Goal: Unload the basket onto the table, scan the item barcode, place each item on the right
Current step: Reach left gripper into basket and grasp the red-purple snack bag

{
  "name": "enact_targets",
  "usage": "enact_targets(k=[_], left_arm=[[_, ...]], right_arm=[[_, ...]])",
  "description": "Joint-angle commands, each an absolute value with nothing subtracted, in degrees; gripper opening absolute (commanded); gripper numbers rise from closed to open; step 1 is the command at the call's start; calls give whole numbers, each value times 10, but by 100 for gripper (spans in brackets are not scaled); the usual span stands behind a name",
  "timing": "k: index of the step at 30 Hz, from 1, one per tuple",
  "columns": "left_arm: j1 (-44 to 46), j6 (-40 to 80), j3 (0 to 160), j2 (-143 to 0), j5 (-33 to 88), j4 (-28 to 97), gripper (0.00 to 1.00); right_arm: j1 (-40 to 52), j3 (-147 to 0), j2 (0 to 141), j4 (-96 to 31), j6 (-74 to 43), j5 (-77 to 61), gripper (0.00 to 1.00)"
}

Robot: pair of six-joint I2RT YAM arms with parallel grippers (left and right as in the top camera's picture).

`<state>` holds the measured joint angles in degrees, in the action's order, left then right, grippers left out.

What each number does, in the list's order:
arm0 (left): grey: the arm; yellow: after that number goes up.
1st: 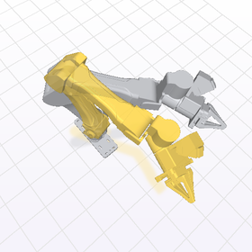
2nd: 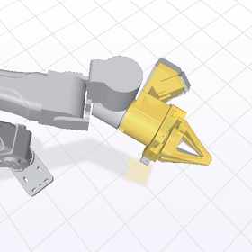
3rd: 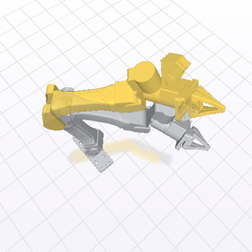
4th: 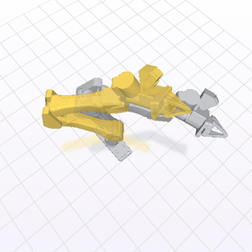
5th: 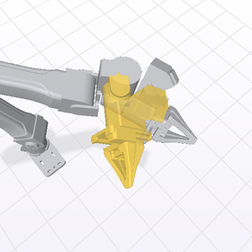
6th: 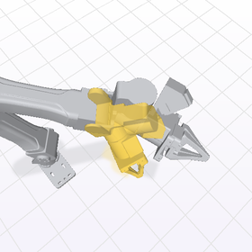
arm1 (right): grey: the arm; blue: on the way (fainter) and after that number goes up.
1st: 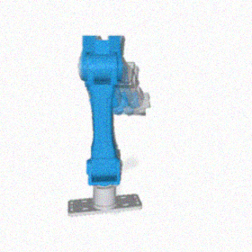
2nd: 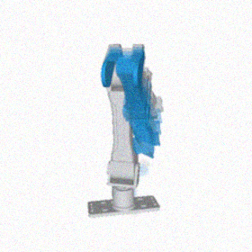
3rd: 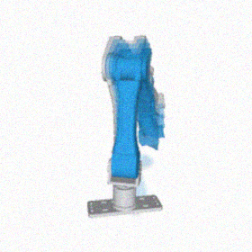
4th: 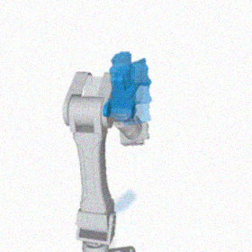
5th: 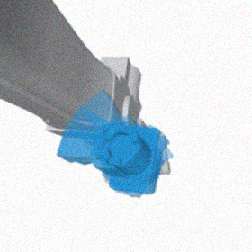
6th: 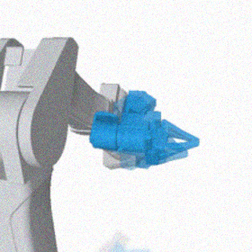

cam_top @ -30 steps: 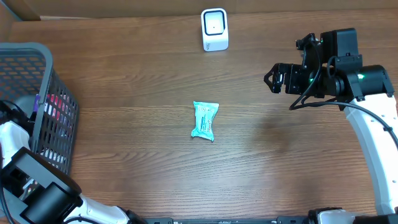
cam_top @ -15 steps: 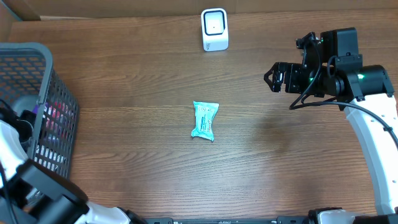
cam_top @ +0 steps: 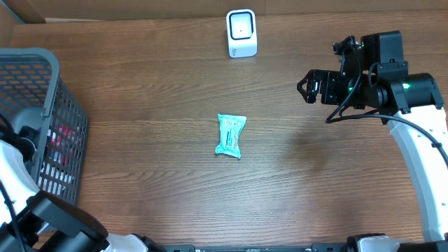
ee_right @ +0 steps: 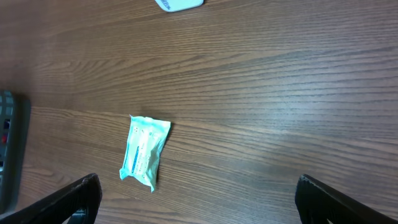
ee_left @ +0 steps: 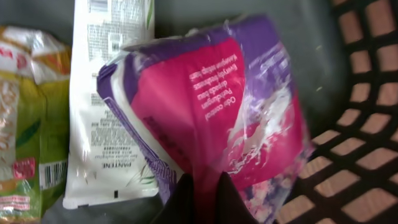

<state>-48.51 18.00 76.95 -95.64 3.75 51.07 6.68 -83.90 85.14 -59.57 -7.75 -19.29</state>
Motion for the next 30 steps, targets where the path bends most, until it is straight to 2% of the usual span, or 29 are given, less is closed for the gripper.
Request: enact_targets(k=[1,11,18,19,20,21,23,30], left_arm=[[-487,182,761,-958,30,507,4],[-487,182,873,-899,43,558,4],[-487,182,885,-868,17,572,4],[-487,182,882,-870,11,576,20],[-487,182,878,-873,8,579,51],[-488,182,873,-876,3,582,73],[-489,186,857,-893,-17,595,100],[-506,215,807,-954,-25,585,100]], right_arm=[[63,-855,850,-592,-79,-196,100],[63,-855,850,-592,-79,-196,100],[63,-855,850,-592,-79,-196,100],[63,-855,850,-592,-79,-196,100],[63,-855,850,-592,-79,-196,100],[63,-855,850,-592,-79,-196,100],[63,-855,850,-591,-79,-196,100],[63,-855,850,-590,-79,-196,100]])
